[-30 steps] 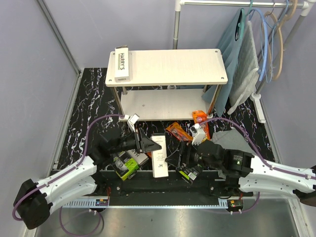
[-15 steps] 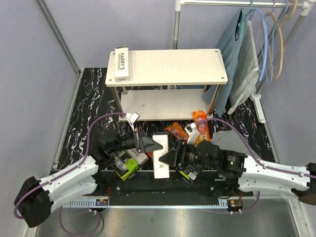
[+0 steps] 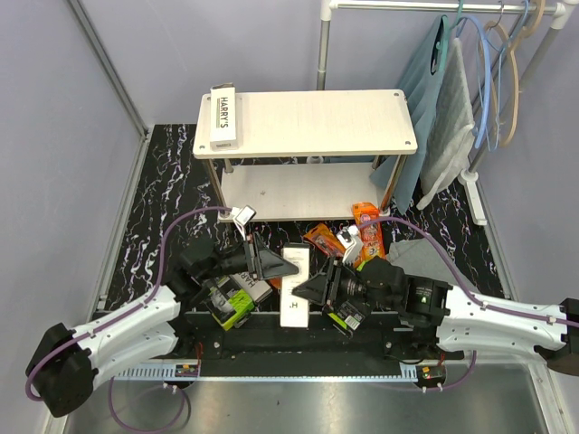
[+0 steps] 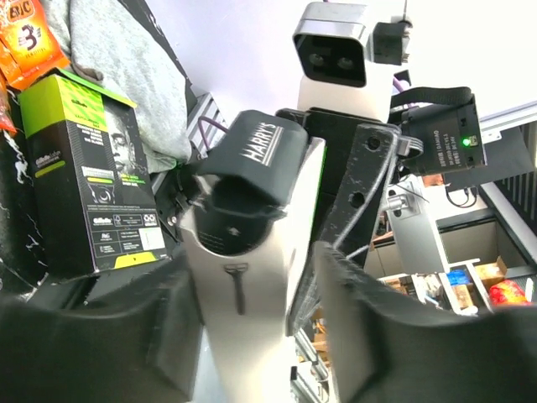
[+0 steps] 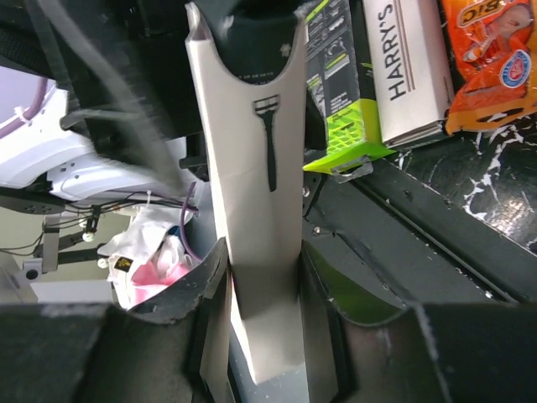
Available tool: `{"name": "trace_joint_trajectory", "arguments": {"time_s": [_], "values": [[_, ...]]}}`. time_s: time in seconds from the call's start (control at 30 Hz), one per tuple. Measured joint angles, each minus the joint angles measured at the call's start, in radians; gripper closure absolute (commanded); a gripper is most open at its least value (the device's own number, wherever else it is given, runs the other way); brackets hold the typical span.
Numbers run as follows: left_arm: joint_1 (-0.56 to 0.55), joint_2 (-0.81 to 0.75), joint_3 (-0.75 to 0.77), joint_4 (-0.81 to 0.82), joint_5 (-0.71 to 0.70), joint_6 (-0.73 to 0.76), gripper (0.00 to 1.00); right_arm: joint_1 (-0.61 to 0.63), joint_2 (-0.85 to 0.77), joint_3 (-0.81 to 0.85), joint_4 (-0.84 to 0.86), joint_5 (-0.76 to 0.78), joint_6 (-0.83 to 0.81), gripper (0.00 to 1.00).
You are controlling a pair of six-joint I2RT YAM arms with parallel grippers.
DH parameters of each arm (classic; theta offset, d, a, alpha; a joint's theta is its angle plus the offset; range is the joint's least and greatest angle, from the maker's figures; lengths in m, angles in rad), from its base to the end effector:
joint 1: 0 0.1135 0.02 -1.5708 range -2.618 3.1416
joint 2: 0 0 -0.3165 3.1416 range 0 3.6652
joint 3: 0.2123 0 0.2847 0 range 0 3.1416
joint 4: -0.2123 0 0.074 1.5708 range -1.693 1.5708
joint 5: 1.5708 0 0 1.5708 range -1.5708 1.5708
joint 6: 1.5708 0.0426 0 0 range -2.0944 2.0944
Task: Place and organize the shaving razors onto the shelf
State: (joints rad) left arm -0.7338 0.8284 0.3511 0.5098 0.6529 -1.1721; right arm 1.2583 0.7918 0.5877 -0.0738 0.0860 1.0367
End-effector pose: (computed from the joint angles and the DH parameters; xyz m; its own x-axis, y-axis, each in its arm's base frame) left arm 0.1227 -0.1455 0.2757 -0.8964 -0.1773 -0.4062 0.4038 0.0511 -0.9134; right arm 0.0632 0.1838 0.3091 -0.8371 0.1984 -0.5098 -0.3971 0.4206 0.8157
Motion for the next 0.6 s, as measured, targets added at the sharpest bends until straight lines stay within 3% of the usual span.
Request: {"name": "trace_joint_trajectory", "arguments": {"time_s": [0.2,0.3,0.6], "values": [[-0.003,-0.027,0.018,-0.119,0.0,0.047,0.07,0.0,-0.011,-0.003,-0.06,0.013,0.0,0.79],[-0.003,-0.056,0.064,-0.26,-0.021,0.112,0.01,-0.001,-0.021,-0.003,-0.086,0.026,0.0,0.8],[-0.003,-0.107,0.214,-0.739,-0.268,0.282,0.01,-0.001,-0.034,-0.003,-0.113,0.031,0.005,0.81]]}}
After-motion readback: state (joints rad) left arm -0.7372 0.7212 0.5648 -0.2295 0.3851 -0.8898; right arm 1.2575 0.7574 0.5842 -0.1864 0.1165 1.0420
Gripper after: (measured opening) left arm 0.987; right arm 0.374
